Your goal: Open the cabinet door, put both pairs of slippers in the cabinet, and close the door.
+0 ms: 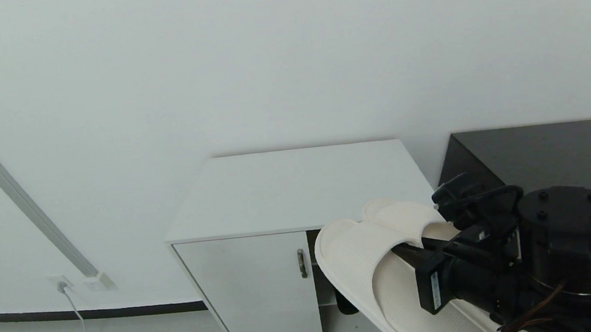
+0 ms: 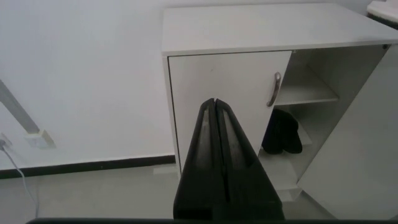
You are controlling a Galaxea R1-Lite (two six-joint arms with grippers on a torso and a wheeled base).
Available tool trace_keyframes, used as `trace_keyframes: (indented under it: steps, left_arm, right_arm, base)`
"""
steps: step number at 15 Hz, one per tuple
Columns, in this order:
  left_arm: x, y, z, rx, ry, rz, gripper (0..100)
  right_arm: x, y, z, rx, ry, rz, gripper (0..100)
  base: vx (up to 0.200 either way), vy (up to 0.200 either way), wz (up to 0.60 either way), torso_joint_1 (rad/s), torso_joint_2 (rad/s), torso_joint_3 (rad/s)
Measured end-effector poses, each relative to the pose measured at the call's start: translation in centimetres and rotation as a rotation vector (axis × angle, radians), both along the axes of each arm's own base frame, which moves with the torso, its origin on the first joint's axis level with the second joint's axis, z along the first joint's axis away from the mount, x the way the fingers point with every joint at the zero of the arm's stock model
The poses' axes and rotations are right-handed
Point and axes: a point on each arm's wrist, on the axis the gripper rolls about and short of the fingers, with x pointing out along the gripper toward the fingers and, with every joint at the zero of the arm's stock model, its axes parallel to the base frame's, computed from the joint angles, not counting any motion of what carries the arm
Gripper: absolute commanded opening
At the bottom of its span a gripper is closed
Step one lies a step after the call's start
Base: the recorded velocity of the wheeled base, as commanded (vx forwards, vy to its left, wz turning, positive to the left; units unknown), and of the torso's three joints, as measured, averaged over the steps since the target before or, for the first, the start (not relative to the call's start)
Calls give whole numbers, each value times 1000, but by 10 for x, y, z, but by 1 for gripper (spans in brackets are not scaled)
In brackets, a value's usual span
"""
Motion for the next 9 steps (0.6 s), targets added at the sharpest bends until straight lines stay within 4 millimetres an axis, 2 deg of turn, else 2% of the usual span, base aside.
trace_keyframes:
  steps: [9]
  left_arm:
    - [0,0,0,0,-1,0,0]
  right_arm:
    - [-1,0,-5,-15,13,7,0]
  base:
    - [0,0,0,0,0,0]
